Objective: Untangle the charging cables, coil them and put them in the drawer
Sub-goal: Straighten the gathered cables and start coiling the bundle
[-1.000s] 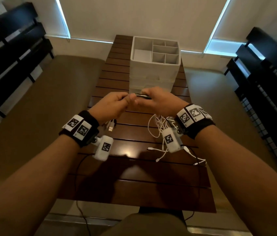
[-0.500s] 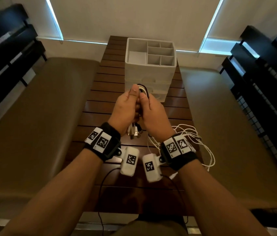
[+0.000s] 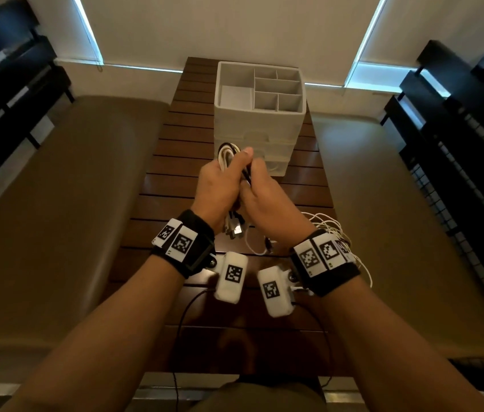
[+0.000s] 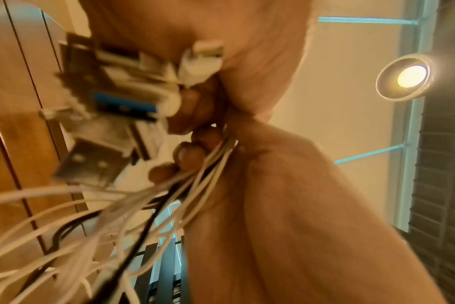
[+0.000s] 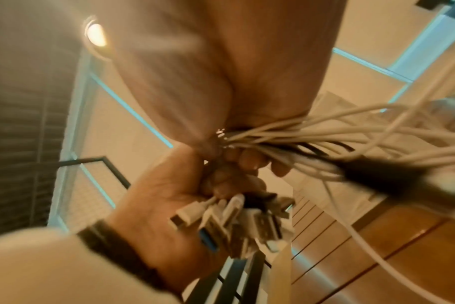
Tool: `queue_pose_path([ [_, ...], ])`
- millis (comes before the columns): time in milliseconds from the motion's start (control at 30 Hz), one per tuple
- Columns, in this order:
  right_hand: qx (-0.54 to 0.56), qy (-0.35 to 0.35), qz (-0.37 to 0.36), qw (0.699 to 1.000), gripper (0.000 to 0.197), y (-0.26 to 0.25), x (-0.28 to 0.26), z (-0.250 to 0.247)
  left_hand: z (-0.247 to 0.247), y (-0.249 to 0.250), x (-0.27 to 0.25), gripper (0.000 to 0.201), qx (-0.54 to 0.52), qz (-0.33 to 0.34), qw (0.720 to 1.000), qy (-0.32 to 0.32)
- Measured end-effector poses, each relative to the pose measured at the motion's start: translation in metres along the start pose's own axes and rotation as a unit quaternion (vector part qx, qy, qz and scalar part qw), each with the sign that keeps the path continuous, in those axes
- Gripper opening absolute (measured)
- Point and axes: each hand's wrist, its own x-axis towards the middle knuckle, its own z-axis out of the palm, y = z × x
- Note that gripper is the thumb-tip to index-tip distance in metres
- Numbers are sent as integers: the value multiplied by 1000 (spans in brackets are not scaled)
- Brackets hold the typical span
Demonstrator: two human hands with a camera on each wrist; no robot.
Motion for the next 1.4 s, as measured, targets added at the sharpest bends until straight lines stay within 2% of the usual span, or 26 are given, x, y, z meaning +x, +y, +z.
queue_pose_path([
  [100,33,17,-6,999,22,5,-10,-7,2,1,3,29,-37,3,999,27],
  [200,-5,26,6,1000,19,8,-17,-3,6,0,1,28,-53,-5,998,38],
  [300,-47,44,-12,998,14,5,-17,4,8,2,-3,33,-61,17,998,-3],
  [433,-68,57,-34,995,31,-4,-15,8,4,10,-5,37,-43,7,999,-32],
  [533,-67,62,-47,995,22,-4,-18,10,4,12,-4,32,-21,-4,999,-28],
  [700,5,64,-51,997,10,5,-29,12,3,10,-3,32,5,35,999,-13],
  [800,-25,76,-51,996,15,19,-35,14,1,10,-1,33,-4,31,999,-19],
  [900,-43,64,-27,997,9,26,-36,13,-2,10,-1,30,-11,23,998,-49],
  [1000,-40,49,-27,998,5,25,-36,13,-2,8,-1,21,-48,-16,995,-84],
  [1100,-61,50,-53,996,13,27,-35,17,0,5,-1,27,-104,-51,988,-99],
  [1200,-60,60,-54,995,24,32,-33,17,2,5,-1,30,-151,-39,984,-87],
  [1300,-1,70,-32,997,14,36,-34,11,4,6,-3,34,-176,-24,981,-82],
  [1400,-17,28,-24,999,26,40,-40,2,3,7,-1,34,-200,-23,977,-74],
])
